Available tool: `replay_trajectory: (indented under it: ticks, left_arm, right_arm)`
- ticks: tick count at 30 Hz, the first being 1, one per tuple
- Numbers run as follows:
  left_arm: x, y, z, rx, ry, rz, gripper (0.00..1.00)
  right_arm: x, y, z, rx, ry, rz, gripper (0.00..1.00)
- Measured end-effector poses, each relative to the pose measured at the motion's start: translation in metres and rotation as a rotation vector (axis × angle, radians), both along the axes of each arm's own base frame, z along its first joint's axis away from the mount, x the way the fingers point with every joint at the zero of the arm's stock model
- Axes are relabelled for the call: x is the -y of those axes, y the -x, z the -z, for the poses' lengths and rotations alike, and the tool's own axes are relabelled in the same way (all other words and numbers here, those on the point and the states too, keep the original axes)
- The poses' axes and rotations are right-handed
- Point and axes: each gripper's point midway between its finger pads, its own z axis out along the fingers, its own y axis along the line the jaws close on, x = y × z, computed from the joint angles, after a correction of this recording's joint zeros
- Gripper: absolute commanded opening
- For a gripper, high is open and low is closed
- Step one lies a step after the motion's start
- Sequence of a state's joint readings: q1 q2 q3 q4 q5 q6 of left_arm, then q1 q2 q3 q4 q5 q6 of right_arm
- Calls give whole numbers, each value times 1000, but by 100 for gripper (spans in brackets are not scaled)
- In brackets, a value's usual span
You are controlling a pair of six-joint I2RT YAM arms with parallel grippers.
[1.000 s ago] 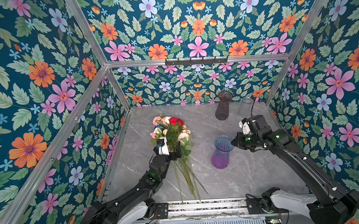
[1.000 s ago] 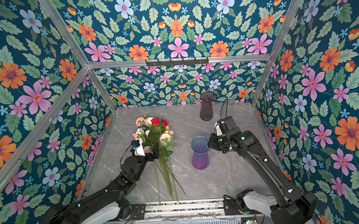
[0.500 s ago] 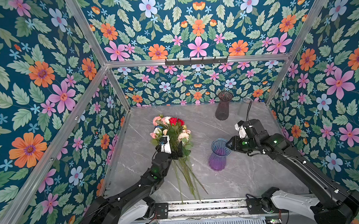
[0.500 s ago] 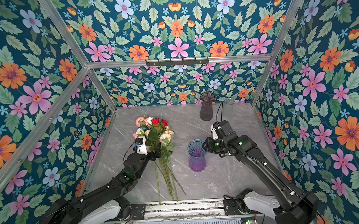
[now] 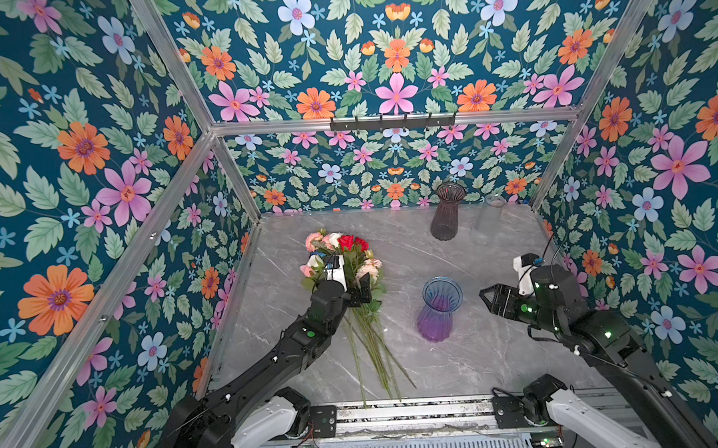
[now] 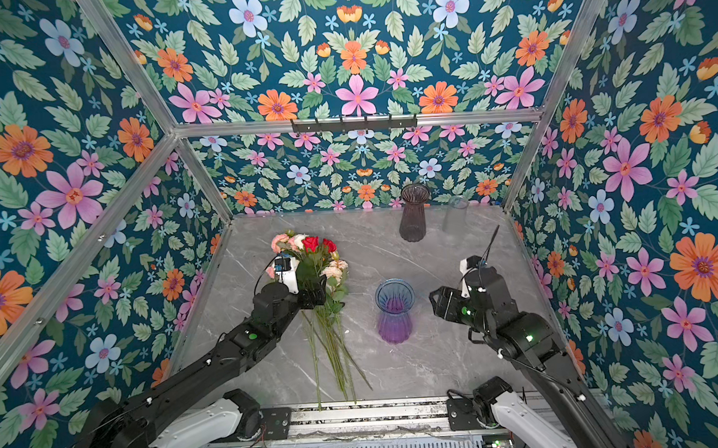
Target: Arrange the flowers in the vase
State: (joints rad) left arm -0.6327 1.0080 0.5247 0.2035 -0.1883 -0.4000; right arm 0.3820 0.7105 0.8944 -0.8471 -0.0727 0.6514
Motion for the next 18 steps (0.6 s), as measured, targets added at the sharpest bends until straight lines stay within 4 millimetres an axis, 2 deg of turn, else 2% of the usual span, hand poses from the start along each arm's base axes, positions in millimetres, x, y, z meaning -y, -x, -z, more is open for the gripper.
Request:
replay_trajectory:
  ticks: [3,5,6,8,12,14,16,18]
  left_arm:
    - [0,14,10,-70,39,22,100]
    - [-2,22,17,-121,61,30,99]
    - [-2,25,21,-143,67,35,96]
    - [-4,28,30,-203,91,33,81]
    - [-3,32,54,-340,172,42,67]
    - [-5,36,70,-404,239,34,65]
    - [-9,41,86,-469,318,14,63]
    - [-12,41,92,-498,360,-1,60]
  right_arm:
    - [19,10,54,-112,-29,81,70]
    - [22,15,85,-173,-54,97,65]
    - [22,18,99,-199,-58,96,63]
    - [17,21,120,-241,-81,76,61]
    - [14,18,148,-230,-96,64,54]
    - [17,22,159,-234,-87,71,55]
    - [16,17,155,-185,-85,63,55]
    - [14,12,147,-124,-93,54,55]
